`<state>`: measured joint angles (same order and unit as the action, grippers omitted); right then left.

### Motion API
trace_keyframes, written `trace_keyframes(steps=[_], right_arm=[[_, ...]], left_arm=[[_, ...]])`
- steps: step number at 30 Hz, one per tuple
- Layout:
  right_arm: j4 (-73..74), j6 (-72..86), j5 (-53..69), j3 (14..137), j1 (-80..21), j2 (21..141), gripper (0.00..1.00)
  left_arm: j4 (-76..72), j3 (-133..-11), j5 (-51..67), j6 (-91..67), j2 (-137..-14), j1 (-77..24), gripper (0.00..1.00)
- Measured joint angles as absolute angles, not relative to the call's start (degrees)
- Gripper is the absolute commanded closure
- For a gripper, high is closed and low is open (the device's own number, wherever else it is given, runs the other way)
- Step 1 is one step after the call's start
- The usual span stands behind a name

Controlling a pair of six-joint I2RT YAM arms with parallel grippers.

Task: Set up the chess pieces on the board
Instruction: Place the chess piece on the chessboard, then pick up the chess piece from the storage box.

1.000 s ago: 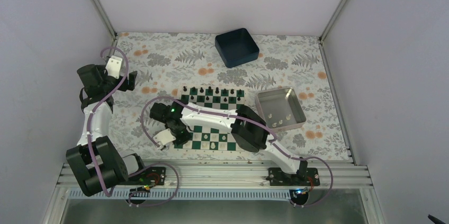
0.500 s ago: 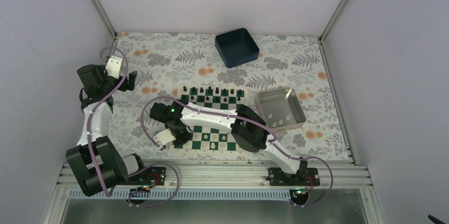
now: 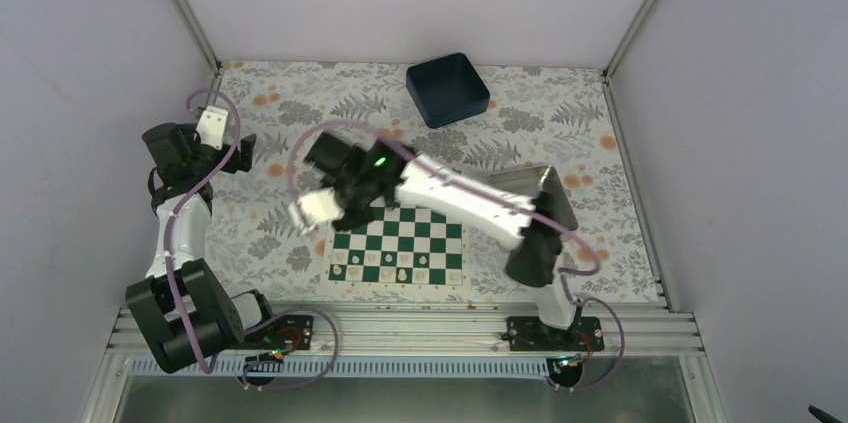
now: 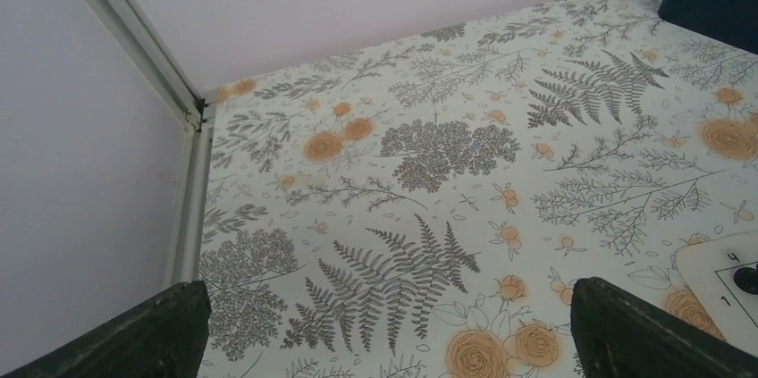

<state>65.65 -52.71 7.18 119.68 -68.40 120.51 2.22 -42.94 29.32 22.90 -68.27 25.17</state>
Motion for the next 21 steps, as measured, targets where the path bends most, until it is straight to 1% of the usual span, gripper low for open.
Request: trace_keyframes(steps=[3, 5, 10, 13, 17, 21], right_arm=[[65.52, -51.92, 6.48, 119.02, -62.19, 112.14, 0.58], [64.42, -51.40, 6.07, 115.39, -54.72, 105.75, 0.57], [62.13, -51.62, 3.99, 98.54, -29.82, 91.46, 0.57], [61.93, -53.47, 3.53, 88.12, -19.18, 86.19, 0.56], [60.75, -56.34, 3.36, 74.70, -12.38, 82.26, 0.56], [60.20, -57.91, 2.48, 66.15, -8.97, 82.35, 0.56]], left_arm=[[2.22, -42.83, 29.12, 22.90, -68.27, 25.34, 0.00], [2.22, -42.83, 29.06, 22.90, -68.27, 25.36, 0.00], [2.22, -42.83, 28.93, 22.90, -68.27, 25.36, 0.00], [2.22, -42.83, 28.84, 22.90, -68.27, 25.39, 0.00], [2.22, -42.83, 28.64, 22.90, -68.29, 25.39, 0.00], [2.22, -42.83, 28.49, 22.90, -68.29, 25.39, 0.00]])
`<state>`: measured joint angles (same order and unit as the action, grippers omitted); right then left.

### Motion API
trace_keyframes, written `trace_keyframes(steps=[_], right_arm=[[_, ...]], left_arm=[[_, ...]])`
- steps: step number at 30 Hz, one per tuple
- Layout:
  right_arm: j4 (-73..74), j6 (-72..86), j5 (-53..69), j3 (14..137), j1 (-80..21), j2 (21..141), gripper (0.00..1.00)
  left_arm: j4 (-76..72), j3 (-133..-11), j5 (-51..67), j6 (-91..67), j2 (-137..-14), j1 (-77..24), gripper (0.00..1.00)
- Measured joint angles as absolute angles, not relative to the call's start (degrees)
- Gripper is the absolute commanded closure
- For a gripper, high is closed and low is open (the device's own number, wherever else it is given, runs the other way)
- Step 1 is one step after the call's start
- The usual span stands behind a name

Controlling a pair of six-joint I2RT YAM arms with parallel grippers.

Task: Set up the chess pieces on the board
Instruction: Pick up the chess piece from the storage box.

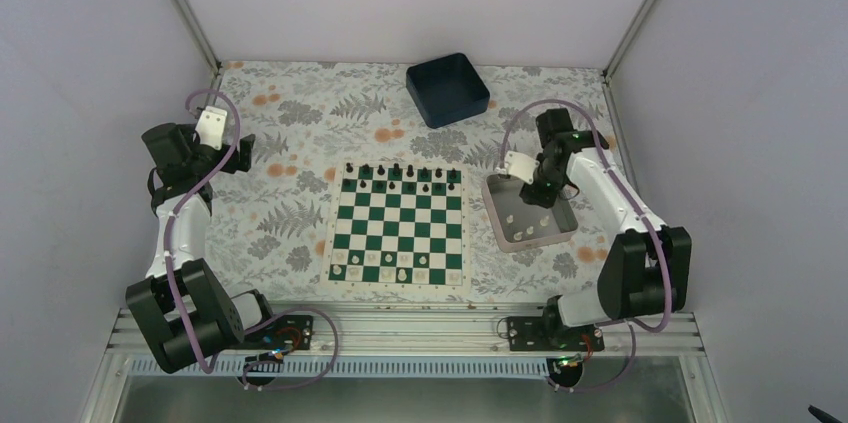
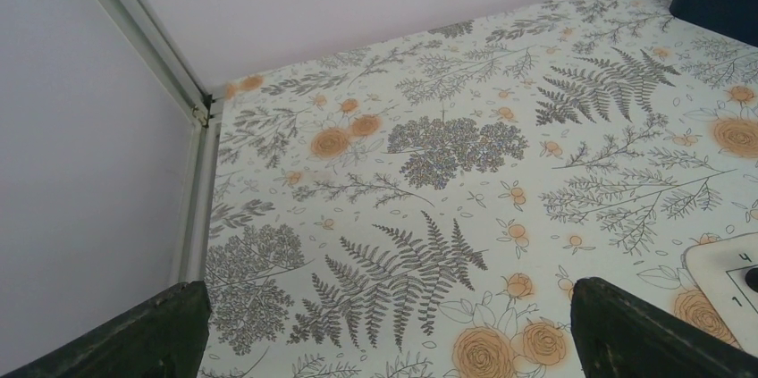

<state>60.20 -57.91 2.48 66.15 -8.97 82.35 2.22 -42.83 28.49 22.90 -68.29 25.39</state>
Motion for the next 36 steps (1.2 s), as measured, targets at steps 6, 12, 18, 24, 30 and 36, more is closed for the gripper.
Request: trace_keyframes(steps=[6, 12, 18, 24, 30, 36], right_arm=[[57.28, -58.76, 0.78, 60.97, -4.32, 82.35, 0.57], [54.65, -58.81, 0.23, 58.19, -2.26, 83.20, 0.57], [52.86, -58.74, 0.03, 55.33, -1.02, 84.53, 0.57], [51.53, -58.74, -0.51, 52.31, 0.27, 85.23, 0.59], [50.24, -58.78, -0.60, 51.00, 1.17, 85.49, 0.70], [49.17, -58.67, -0.60, 50.92, 1.28, 86.63, 0.91]], left_arm=[[2.22, -42.83, 28.49, 22.90, -68.29, 25.39, 0.00], [2.24, -42.83, 28.49, 22.90, -68.31, 25.39, 0.00], [2.24, -42.83, 28.49, 22.90, -68.73, 25.39, 0.00], [2.24, -42.83, 28.51, 22.90, -69.21, 25.39, 0.00], [2.24, -42.83, 28.51, 22.90, -69.28, 25.39, 0.00], [2.24, -42.83, 28.51, 22.90, -69.28, 25.39, 0.00]])
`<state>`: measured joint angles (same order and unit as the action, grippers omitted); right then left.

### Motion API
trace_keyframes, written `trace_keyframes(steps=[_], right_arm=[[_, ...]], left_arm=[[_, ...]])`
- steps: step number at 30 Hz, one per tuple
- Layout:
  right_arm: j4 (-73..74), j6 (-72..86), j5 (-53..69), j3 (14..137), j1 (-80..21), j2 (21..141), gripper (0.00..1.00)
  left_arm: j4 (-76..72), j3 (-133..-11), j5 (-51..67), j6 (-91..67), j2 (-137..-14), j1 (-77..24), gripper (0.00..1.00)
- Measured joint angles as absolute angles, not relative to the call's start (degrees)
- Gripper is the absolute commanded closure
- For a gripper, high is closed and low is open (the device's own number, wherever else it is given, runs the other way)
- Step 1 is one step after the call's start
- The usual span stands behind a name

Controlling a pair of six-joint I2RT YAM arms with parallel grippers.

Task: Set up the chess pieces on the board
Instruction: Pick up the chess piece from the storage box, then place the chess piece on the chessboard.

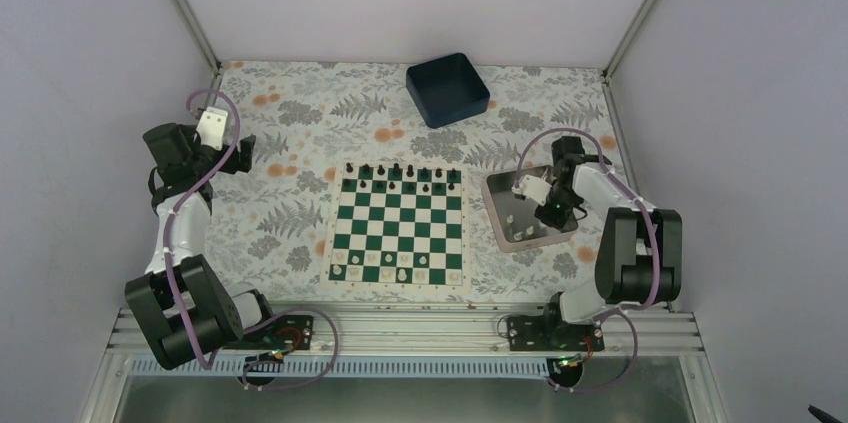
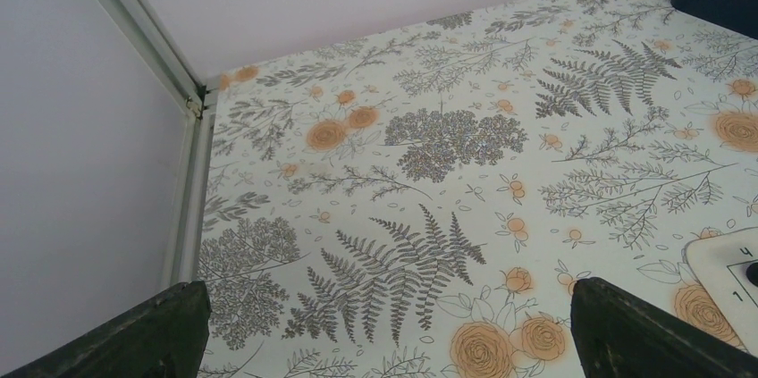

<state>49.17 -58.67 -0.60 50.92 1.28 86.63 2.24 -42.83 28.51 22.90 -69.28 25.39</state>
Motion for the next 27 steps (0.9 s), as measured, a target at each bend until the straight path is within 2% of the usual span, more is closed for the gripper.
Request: trace_keyframes(steps=[7, 13, 21, 27], right_arm=[[51.24, -58.43, -0.82, 52.71, 1.15, 86.26, 0.93], [56.60, -57.01, -2.46, 61.52, -3.88, 82.43, 0.93], [62.81, -50.98, -3.75, 74.91, -24.32, 82.76, 0.92], [64.38, -47.20, -2.48, 77.54, -39.13, 87.77, 0.91]], left_arm=[[2.24, -42.83, 28.51, 22.90, -69.28, 25.39, 0.00], [2.24, -42.83, 28.49, 22.90, -69.28, 25.39, 0.00], [2.24, -42.83, 28.49, 22.90, -69.28, 25.39, 0.00], [2.24, -42.83, 28.49, 22.90, -69.28, 25.39, 0.00]])
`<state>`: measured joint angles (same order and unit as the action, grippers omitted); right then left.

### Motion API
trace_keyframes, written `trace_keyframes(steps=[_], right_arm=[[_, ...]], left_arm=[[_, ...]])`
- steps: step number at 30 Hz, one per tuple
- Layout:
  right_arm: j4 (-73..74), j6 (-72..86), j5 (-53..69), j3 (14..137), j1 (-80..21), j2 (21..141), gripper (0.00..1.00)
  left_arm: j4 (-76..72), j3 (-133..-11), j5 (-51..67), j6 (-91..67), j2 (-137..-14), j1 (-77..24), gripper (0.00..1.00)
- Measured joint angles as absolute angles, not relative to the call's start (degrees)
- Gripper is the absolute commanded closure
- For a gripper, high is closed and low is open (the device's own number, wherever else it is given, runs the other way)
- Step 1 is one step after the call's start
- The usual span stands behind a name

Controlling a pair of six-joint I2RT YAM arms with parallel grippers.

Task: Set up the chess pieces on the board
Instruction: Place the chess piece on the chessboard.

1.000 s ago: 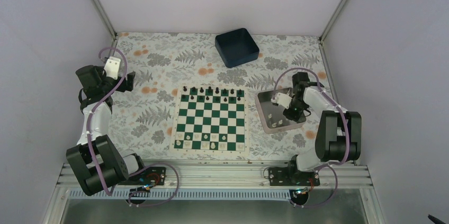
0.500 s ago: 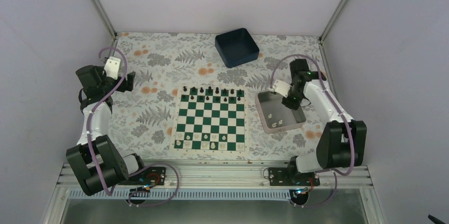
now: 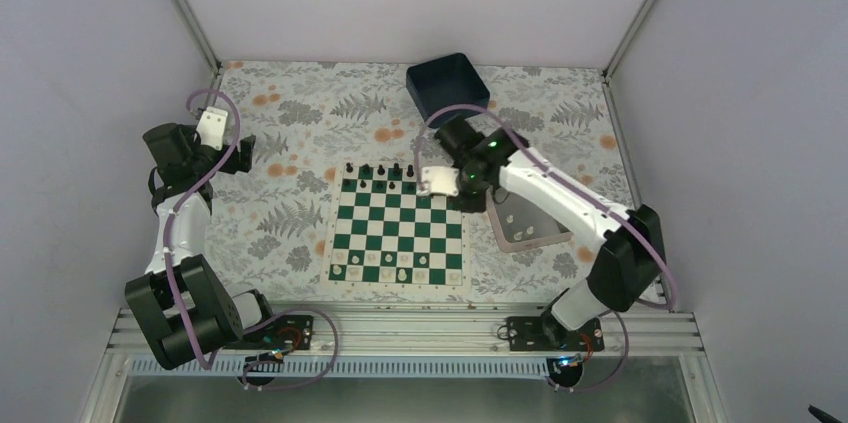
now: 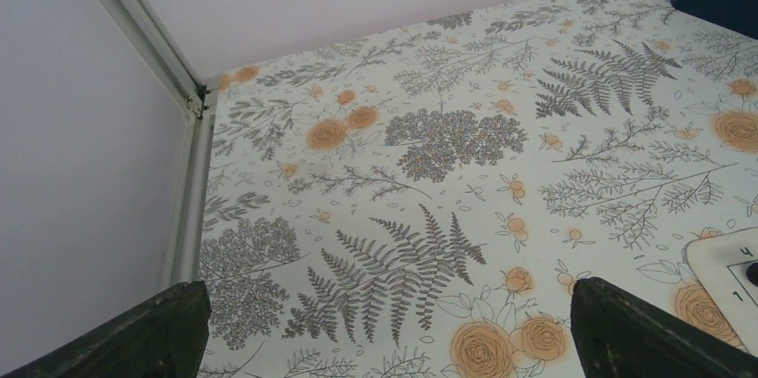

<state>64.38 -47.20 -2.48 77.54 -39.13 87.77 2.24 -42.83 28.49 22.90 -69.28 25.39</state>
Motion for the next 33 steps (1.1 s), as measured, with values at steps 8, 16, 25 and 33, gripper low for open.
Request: trace_keyframes(steps=[8, 16, 25, 33], right_arm=[[62.94, -44.77, 1.37, 76.40, -51.05, 93.93, 0.91], [60.01, -44.23, 3.51, 72.49, -56.25, 98.43, 0.90], [58.87, -43.77, 4.21, 71.09, -60.12, 98.94, 0.91], [59.29, -44.25, 2.72, 81.82, -63.92, 105.43, 0.91]], left_arm=[[2.24, -42.83, 28.47, 22.90, -69.28, 25.39, 0.00], [2.24, -42.83, 28.40, 22.90, -69.28, 25.39, 0.00], [2.24, -42.83, 27.92, 22.90, -69.28, 25.39, 0.00], [2.24, -42.83, 27.62, 22.90, -69.28, 25.39, 0.00]])
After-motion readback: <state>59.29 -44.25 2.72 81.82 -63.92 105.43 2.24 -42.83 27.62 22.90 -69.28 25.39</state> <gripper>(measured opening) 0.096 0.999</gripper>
